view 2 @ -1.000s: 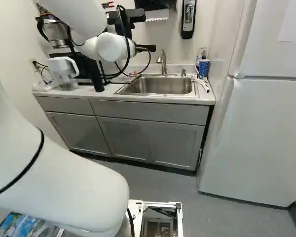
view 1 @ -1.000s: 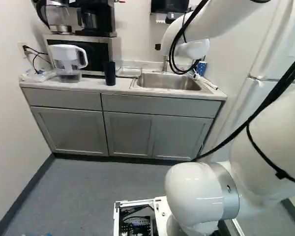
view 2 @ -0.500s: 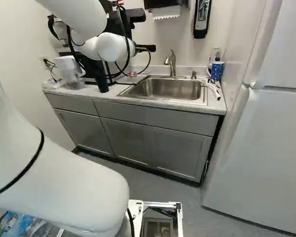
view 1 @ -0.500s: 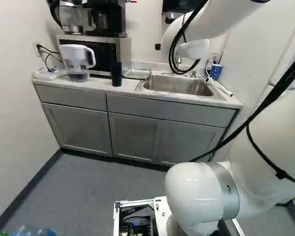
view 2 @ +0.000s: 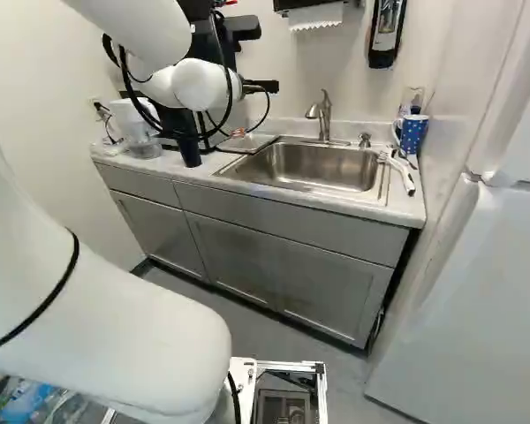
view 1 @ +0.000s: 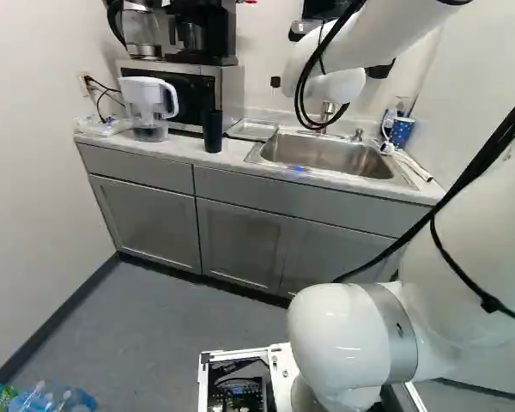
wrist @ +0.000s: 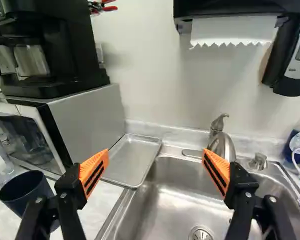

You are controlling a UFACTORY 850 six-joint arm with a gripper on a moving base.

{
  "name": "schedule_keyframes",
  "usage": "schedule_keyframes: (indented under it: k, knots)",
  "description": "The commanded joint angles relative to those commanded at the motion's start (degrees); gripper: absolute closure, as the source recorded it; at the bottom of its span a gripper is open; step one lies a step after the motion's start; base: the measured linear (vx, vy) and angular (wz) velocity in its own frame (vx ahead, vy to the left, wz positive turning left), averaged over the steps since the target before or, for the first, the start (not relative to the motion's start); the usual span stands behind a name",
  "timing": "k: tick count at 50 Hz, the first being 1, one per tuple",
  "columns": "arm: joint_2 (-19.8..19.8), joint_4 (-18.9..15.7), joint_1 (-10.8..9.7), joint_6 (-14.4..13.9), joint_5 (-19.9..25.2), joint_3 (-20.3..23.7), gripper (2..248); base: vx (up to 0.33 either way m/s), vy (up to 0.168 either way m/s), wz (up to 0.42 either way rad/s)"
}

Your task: Rinse the cup and place it in the tray

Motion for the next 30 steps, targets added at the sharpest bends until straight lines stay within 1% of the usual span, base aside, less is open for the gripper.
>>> schedule_keyframes:
  k: [17, 30]
  knots:
    - [0.0, 0.0, 0.0, 0.0, 0.0, 0.0, 3, 0.081, -0.053, 0.016]
    - [0.0, 0.0, 0.0, 0.0, 0.0, 0.0, 3, 0.044, -0.01, -0.009]
